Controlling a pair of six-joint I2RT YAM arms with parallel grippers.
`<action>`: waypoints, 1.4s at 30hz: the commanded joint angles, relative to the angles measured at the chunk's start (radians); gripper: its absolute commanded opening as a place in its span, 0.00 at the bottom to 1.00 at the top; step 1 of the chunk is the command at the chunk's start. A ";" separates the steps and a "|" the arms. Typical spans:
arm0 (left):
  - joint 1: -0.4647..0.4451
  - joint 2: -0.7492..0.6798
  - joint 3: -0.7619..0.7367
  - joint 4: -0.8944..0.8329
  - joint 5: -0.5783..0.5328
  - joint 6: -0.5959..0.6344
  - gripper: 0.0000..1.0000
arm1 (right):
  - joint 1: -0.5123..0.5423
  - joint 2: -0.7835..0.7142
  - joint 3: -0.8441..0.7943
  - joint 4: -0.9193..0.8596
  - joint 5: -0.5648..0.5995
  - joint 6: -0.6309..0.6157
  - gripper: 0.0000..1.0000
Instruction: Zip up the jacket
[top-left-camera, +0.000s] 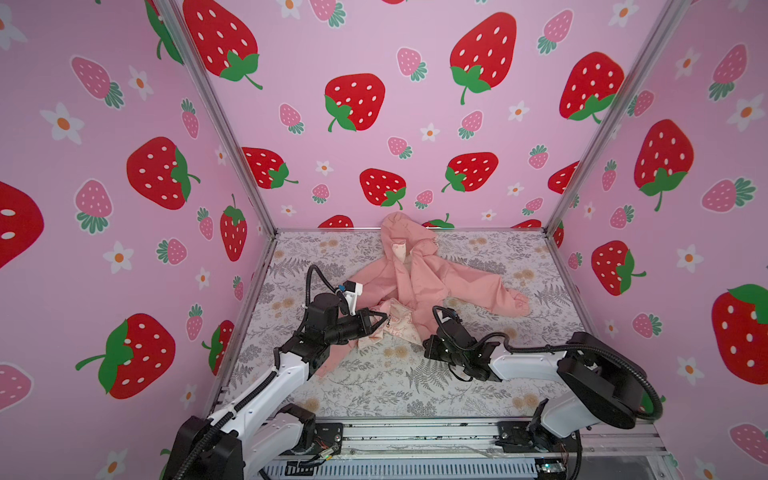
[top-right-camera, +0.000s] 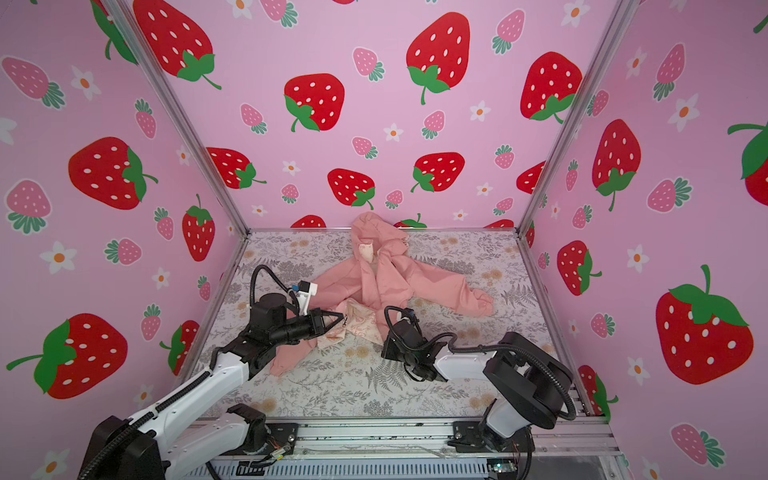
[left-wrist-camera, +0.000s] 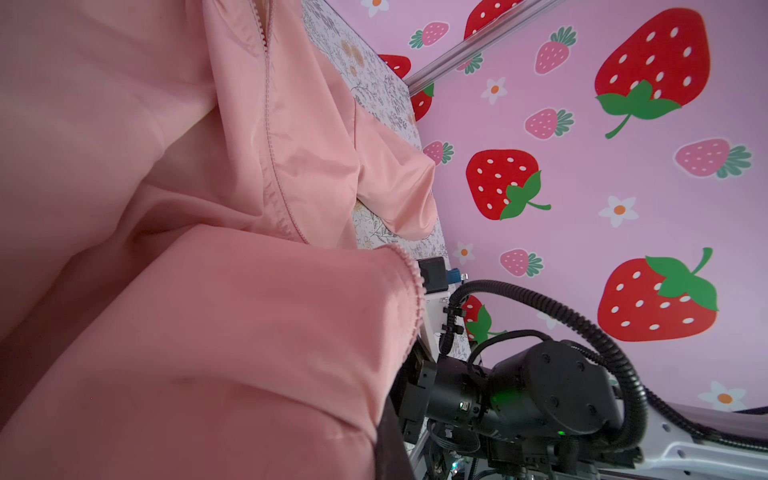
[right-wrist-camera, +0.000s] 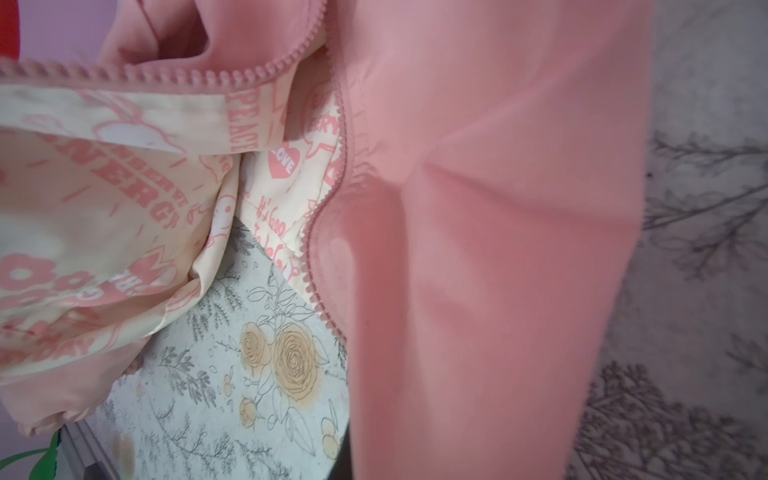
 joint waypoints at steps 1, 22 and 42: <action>0.011 0.015 0.075 -0.048 0.044 0.062 0.00 | -0.017 -0.017 -0.002 0.025 -0.060 -0.081 0.00; 0.019 0.108 0.079 0.231 0.234 -0.044 0.00 | -0.110 -0.108 -0.080 0.350 -0.303 -0.121 0.00; 0.020 0.072 0.072 0.511 0.281 -0.191 0.00 | -0.132 -0.333 0.081 0.344 -0.204 -0.023 0.00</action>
